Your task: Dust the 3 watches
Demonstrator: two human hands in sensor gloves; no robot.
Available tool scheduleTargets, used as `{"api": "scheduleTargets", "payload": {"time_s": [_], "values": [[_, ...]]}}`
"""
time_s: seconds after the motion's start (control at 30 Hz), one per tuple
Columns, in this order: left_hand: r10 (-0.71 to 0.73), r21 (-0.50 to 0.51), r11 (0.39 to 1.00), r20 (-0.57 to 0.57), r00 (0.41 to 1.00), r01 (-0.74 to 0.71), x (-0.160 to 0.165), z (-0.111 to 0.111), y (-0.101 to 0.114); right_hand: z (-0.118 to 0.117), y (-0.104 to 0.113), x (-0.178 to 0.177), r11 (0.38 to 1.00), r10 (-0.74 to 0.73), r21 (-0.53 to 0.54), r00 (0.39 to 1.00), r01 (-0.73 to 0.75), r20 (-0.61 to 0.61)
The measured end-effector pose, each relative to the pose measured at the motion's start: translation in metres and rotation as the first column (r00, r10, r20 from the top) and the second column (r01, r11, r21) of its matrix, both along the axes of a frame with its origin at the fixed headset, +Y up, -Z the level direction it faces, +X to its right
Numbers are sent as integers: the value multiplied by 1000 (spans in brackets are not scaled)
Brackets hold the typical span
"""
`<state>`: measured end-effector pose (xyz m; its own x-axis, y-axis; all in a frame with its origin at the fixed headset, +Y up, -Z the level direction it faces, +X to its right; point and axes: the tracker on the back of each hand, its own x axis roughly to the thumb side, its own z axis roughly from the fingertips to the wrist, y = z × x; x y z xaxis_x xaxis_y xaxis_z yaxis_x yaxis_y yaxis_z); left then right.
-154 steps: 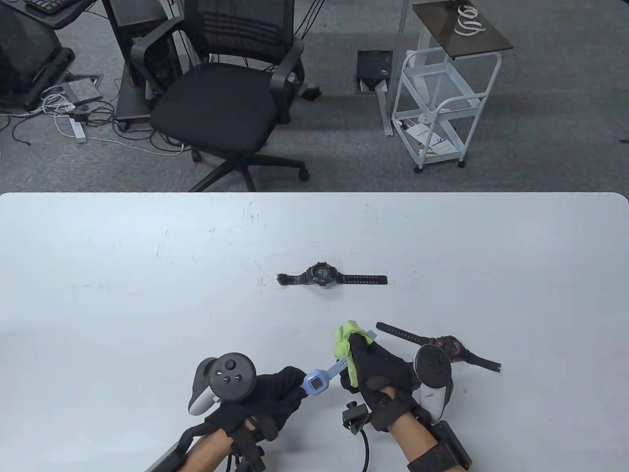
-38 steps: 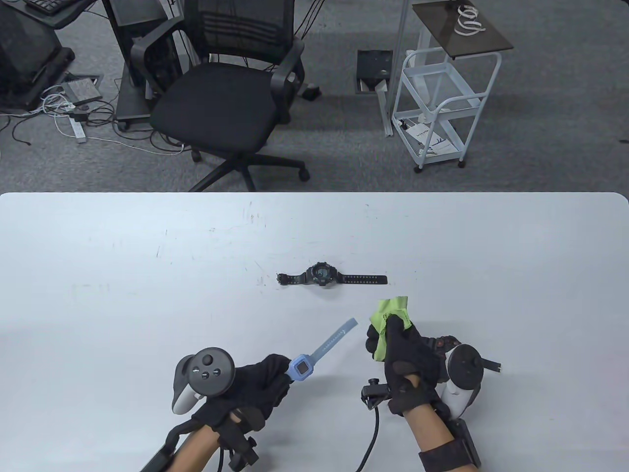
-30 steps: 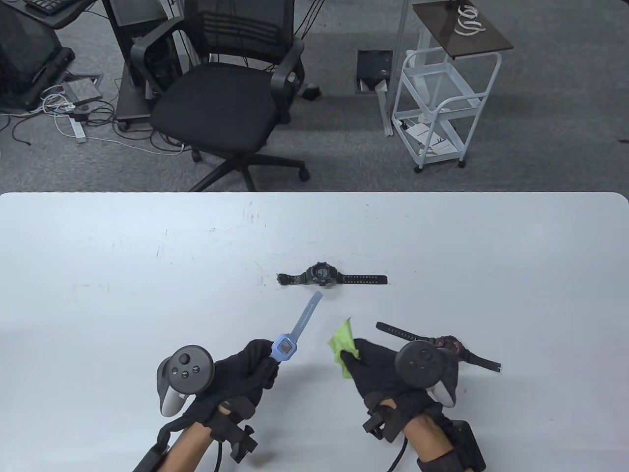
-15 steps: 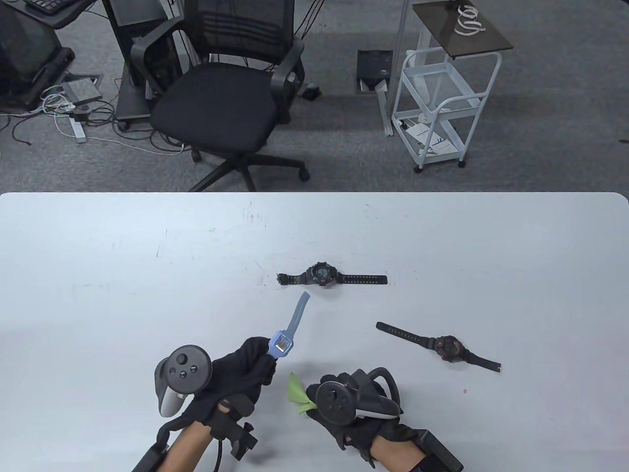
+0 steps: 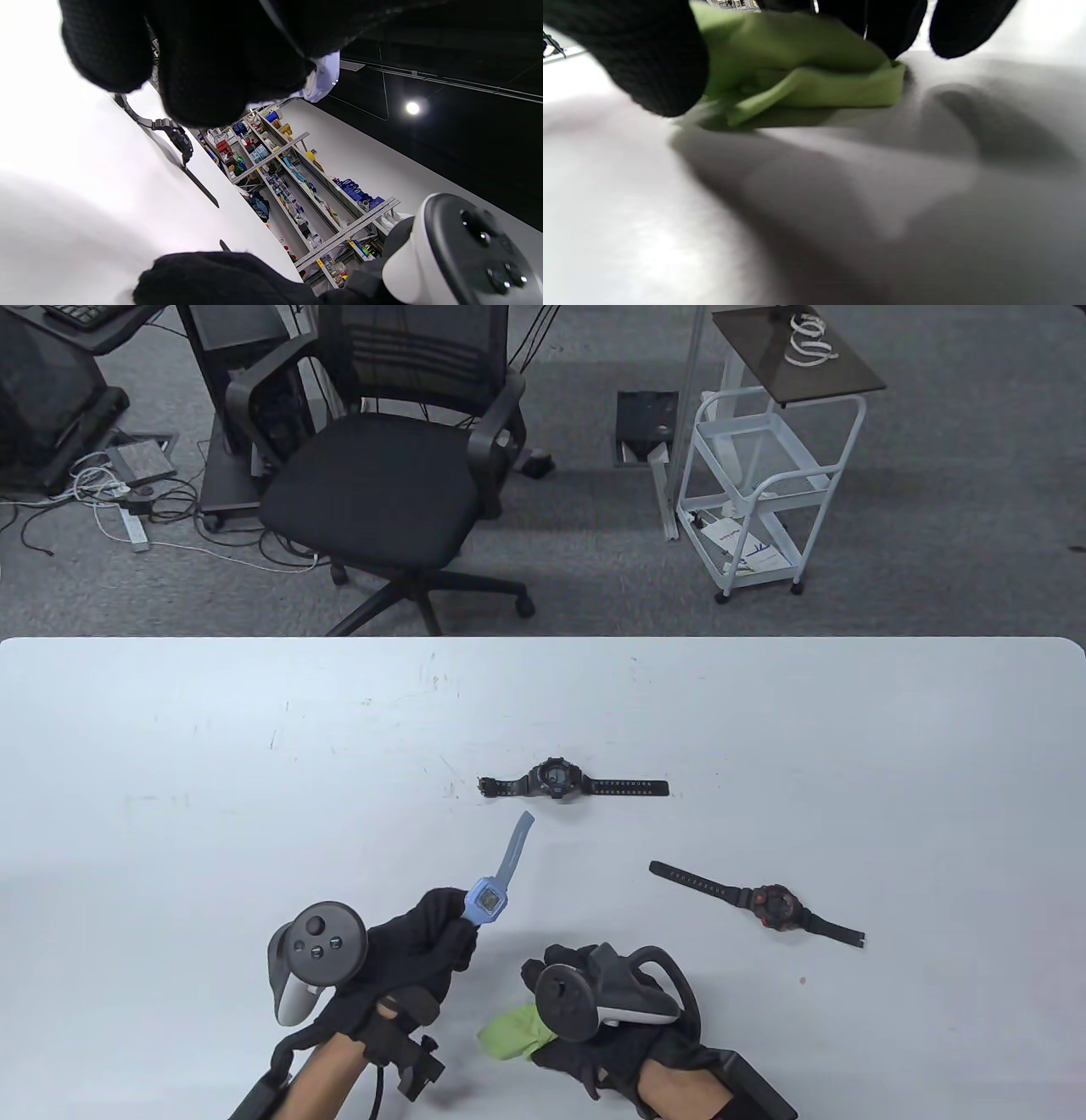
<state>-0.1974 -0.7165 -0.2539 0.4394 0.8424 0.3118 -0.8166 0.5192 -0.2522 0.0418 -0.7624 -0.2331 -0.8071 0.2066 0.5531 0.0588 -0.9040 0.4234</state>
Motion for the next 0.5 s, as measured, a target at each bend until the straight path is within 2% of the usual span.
{"api": "scheduleTargets", "payload": {"time_s": [0.13, 0.2, 0.27, 0.33, 0.37, 0.4, 0.43, 0.47, 0.5], "values": [[14, 8, 1000, 0, 1000, -14, 0, 1, 0, -6, 8, 16, 984, -110, -137, 994, 111, 13], [26, 24, 999, 4, 1000, -26, 1, 1, 1, -10, 14, 23, 968, -190, -159, 981, 192, 30], [50, 38, 998, 27, 998, -51, 2, 2, 2, -14, 22, 33, 938, -321, -116, 945, 325, 58], [80, 51, 995, 53, 995, -83, 6, 3, 2, -18, 28, 41, 878, -475, -15, 873, 479, 115], [87, 58, 994, 74, 993, -91, 9, 4, 2, -22, 32, 47, 812, -580, 22, 803, 583, 139], [86, 60, 994, 87, 993, -91, 11, 5, 2, -23, 33, 48, 795, -604, 37, 782, 606, 152], [79, 62, 994, 119, 990, -87, 15, 6, 2, -25, 34, 54, 727, -683, 87, 704, 681, 196], [76, 61, 994, 138, 987, -85, 17, 7, 1, -26, 34, 55, 704, -705, 92, 680, 704, 202], [71, 58, 995, 162, 984, -81, 21, 8, 0, -28, 34, 58, 646, -753, 87, 615, 758, 235]]}}
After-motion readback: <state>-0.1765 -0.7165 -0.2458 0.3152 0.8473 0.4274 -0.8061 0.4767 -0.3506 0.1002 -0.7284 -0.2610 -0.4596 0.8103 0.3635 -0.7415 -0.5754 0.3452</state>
